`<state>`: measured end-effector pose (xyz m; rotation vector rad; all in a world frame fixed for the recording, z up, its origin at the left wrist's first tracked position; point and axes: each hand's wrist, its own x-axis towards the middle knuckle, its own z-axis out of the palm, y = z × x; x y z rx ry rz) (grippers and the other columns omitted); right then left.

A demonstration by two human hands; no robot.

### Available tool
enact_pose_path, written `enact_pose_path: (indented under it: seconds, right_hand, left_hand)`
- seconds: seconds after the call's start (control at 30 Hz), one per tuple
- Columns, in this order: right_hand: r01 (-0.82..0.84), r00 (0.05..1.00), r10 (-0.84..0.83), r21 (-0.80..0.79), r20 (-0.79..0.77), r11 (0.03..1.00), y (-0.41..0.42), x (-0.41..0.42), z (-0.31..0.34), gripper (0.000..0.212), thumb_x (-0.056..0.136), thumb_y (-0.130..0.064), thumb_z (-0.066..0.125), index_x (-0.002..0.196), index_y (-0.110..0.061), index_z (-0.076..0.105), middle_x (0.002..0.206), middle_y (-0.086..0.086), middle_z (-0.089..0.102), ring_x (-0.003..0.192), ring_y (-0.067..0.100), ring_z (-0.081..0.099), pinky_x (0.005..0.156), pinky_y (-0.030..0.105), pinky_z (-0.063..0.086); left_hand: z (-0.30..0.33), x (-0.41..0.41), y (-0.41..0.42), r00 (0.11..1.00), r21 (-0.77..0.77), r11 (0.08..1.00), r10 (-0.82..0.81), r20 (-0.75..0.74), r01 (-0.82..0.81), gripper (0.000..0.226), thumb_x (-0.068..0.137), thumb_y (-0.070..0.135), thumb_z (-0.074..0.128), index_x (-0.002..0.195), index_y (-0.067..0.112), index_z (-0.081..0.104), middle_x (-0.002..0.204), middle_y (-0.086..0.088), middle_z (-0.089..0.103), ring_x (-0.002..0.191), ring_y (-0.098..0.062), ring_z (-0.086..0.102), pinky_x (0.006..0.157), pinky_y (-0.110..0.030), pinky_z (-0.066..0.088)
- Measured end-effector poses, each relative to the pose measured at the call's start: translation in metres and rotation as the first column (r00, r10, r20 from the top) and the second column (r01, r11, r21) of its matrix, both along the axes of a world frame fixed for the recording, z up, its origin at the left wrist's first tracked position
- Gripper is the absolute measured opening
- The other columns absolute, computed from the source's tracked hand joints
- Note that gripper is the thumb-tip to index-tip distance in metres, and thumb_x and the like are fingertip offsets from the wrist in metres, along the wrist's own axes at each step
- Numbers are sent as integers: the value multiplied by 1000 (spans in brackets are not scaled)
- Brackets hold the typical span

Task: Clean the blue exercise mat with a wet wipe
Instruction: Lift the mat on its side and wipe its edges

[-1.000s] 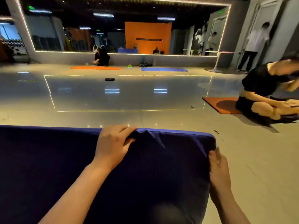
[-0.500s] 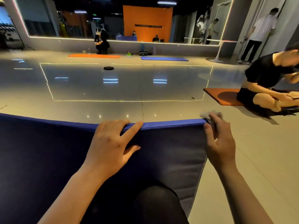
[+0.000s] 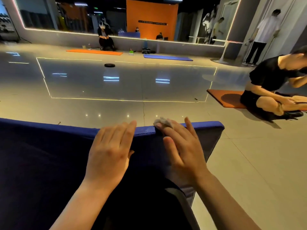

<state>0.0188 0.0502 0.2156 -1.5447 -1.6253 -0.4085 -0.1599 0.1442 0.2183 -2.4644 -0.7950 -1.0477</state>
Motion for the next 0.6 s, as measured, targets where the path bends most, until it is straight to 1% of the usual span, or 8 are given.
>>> enact_pose_path:
  seconds: [0.07, 0.17, 0.23, 0.3, 0.4, 0.47, 0.53, 0.6]
  right_hand:
    - [86, 996, -86, -5, 19, 996, -9, 32, 1, 51, 106, -43, 22, 129, -20, 61, 135, -5, 58, 132, 4, 44, 121, 36, 16]
    - [304, 952, -304, -3, 42, 953, -27, 83, -1, 62, 106, -48, 18, 120, -13, 67, 124, 7, 66, 121, 19, 54, 110, 39, 30]
    - [410, 912, -410, 26, 26, 912, -35, 102, -1, 63, 105, -49, 19, 116, -12, 69, 118, 9, 68, 118, 25, 58, 103, 34, 33]
    - [438, 899, -436, 55, -41, 897, -32, 101, -3, 57, 104, -49, 27, 114, -14, 70, 116, 7, 69, 117, 25, 58, 100, 29, 33]
    - [421, 897, -407, 57, -172, 905, -13, 71, -7, 39, 94, -43, 46, 107, -14, 68, 115, 3, 66, 119, 20, 55, 108, 40, 36]
    - [329, 925, -305, 74, -227, 941, -1, 38, -4, 31, 90, -38, 51, 103, -15, 67, 114, -2, 65, 118, 7, 51, 115, 34, 25]
    - [191, 970, -178, 62, -169, 980, 8, 3, 1, 28, 89, -36, 53, 105, -17, 67, 116, -5, 64, 118, 1, 49, 118, 29, 14]
    - [74, 996, -73, 7, -50, 997, 13, -21, 0, 33, 91, -36, 54, 116, -18, 65, 125, -6, 62, 128, 7, 48, 121, 33, 12]
  left_hand:
    - [0, 3, -1, 1000, 2, 1000, 25, -8, -25, 87, 48, 10, 94, 126, 1, 57, 106, -18, 63, 93, -37, 60, 91, -45, 39]
    - [-4, 5, -2, 998, -41, 998, 50, -42, -52, 82, 51, 10, 93, 125, 1, 60, 109, -18, 62, 97, -38, 60, 93, -48, 40]
    - [-8, 6, -2, 998, -54, 997, 57, -37, -59, 83, 50, 9, 93, 126, 2, 60, 110, -19, 61, 97, -39, 59, 91, -50, 42]
    - [-9, 8, -1, 998, -45, 998, 53, -16, -54, 84, 49, 8, 93, 126, 2, 60, 108, -19, 61, 96, -40, 59, 89, -51, 43]
    - [-11, 13, 2, 998, -37, 997, 62, -12, -62, 84, 49, 6, 93, 126, 2, 60, 107, -20, 60, 96, -40, 56, 89, -50, 40]
    - [-12, 13, 3, 998, -32, 998, 62, -8, -62, 83, 49, 6, 92, 126, 2, 60, 106, -20, 60, 96, -40, 54, 90, -49, 37]
    - [-11, 12, 4, 999, -37, 998, 53, -5, -53, 83, 49, 5, 91, 126, 3, 60, 106, -20, 60, 96, -39, 54, 90, -48, 36]
    - [-13, 10, 6, 999, -34, 998, 47, -14, -47, 82, 50, 4, 88, 127, 4, 59, 107, -19, 60, 96, -38, 55, 90, -49, 37]
